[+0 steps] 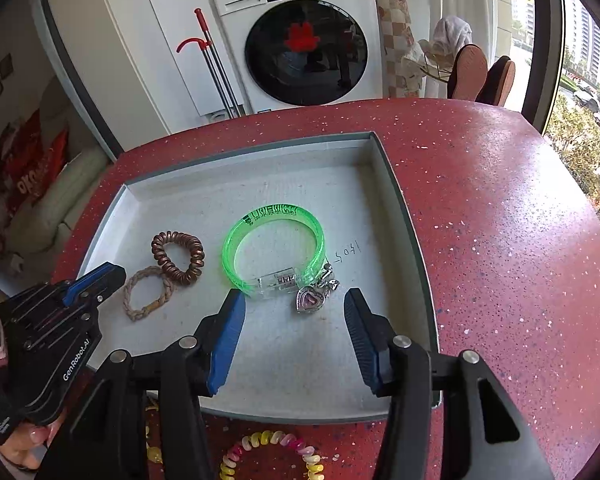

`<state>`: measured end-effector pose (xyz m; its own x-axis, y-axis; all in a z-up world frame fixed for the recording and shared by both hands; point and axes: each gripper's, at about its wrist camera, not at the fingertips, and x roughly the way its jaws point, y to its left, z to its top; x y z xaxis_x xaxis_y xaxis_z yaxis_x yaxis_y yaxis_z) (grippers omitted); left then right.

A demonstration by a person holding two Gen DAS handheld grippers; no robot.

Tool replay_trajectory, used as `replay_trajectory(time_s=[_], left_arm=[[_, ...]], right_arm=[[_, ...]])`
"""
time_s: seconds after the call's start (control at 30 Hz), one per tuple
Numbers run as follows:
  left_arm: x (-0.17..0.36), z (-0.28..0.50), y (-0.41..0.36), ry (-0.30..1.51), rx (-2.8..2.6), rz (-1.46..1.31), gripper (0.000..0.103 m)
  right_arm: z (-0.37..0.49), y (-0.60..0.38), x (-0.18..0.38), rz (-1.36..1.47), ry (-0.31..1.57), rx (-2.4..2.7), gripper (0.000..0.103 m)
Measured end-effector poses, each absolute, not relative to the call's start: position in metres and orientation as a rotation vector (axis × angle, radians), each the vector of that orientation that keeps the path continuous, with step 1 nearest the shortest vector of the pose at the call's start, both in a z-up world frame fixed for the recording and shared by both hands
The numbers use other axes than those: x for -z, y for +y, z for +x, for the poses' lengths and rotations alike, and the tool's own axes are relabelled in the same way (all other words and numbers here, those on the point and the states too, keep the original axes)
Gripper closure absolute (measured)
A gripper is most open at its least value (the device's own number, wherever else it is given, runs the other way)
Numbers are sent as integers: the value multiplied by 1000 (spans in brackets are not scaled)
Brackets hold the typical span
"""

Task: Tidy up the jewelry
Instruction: 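Carry the braided bracelet with the left tool while the right tool carries the pendant into the tray, then open both tools to release the bracelet and pendant in the tray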

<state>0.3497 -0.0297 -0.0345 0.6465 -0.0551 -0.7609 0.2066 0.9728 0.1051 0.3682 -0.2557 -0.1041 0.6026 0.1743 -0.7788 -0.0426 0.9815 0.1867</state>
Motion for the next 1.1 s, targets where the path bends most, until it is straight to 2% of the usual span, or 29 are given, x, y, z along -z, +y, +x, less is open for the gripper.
replay_trajectory(time_s=[0.53, 0.57, 0.6, 0.63, 0.7, 0.77, 0.93, 1.1], left_arm=[[4, 322, -16, 798, 186, 102, 78], [2, 318, -14, 794, 187, 100, 74], [0, 315, -11, 791, 187, 99, 32], [-3, 311, -9, 787, 178, 91, 0], [-5, 302, -4, 735, 156, 80, 0], [1, 297, -7, 733, 164, 95, 0], [23, 283, -9, 723, 162, 103, 0], [50, 266, -3, 714, 161, 131, 0]], right_arm=[[323, -258, 84, 202, 875, -139, 46], [320, -258, 83, 206, 873, -139, 42], [317, -258, 82, 210, 870, -141, 40], [314, -259, 81, 212, 869, -143, 40], [309, -257, 79, 212, 869, -152, 38], [303, -257, 77, 212, 866, -155, 26], [281, -259, 69, 224, 826, -150, 14], [261, -264, 67, 262, 808, -181, 13]])
